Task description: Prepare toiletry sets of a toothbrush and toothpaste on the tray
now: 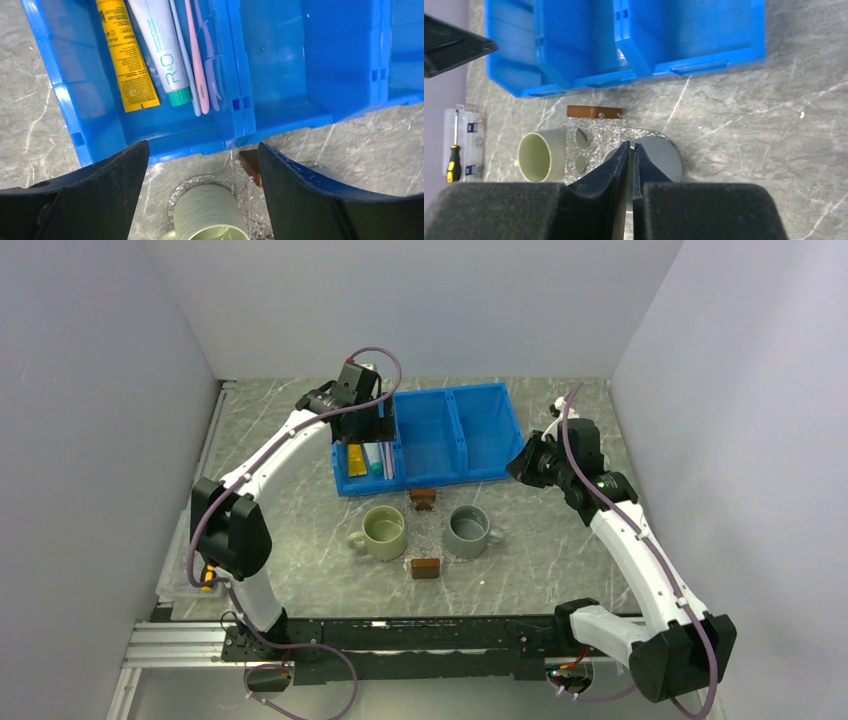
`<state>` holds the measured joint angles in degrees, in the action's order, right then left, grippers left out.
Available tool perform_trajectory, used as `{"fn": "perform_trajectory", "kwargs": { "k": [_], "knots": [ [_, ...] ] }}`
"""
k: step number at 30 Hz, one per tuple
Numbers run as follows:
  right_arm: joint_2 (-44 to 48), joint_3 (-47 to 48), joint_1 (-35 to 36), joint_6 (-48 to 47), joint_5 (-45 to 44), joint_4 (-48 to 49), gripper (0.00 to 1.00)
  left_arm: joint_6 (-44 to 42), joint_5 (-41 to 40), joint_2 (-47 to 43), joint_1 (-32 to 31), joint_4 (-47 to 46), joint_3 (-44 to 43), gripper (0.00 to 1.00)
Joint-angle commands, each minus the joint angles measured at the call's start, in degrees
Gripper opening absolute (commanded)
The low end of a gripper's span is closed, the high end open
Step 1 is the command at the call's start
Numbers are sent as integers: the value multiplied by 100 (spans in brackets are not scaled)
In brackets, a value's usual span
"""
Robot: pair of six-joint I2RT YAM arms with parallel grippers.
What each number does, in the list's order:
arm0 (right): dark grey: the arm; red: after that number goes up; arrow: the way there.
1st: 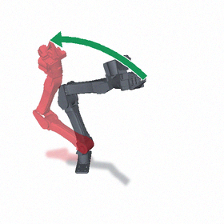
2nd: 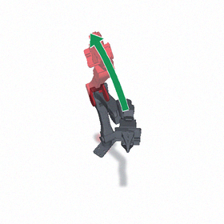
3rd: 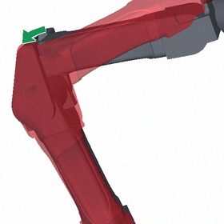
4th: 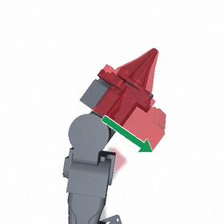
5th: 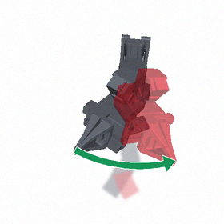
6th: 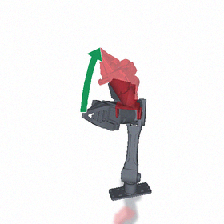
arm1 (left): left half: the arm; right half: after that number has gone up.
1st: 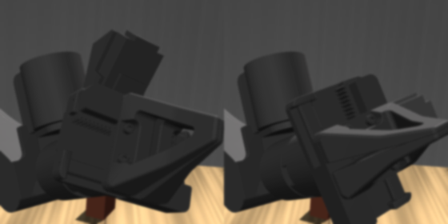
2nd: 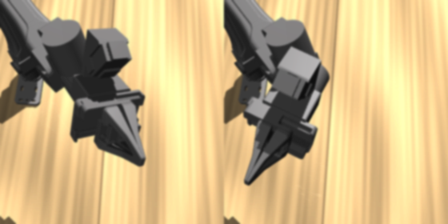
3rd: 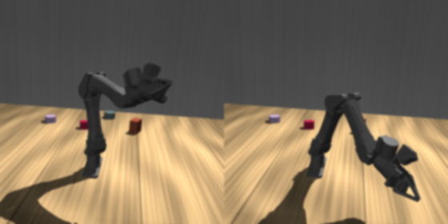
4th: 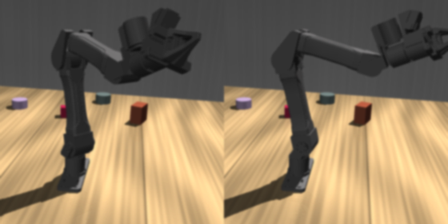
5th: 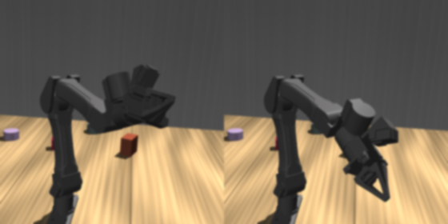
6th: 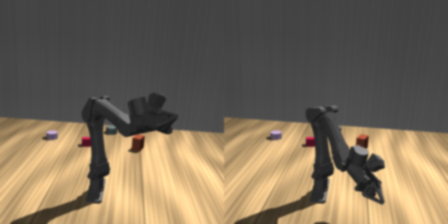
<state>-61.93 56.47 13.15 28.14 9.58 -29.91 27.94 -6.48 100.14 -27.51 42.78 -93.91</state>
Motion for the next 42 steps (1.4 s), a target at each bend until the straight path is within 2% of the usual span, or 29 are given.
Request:
{"fn": "perform_trajectory", "kwargs": {
  "k": [1, 12, 29, 42],
  "knots": [
    [276, -57, 48, 65, 290, 270, 10, 348, 87, 136, 155, -184, -41, 84],
    [234, -242, 65, 95, 485, 416, 10, 447, 49, 764, 286, -123, -172, 67],
    [124, -268, 105, 52, 496, 454, 10, 484, -41, 1914, 538, -134, -738, 66],
    [-100, -243, 127, -5, 480, 486, 10, 424, 269, 2525, 659, -385, -1100, 63]
  ]
}}
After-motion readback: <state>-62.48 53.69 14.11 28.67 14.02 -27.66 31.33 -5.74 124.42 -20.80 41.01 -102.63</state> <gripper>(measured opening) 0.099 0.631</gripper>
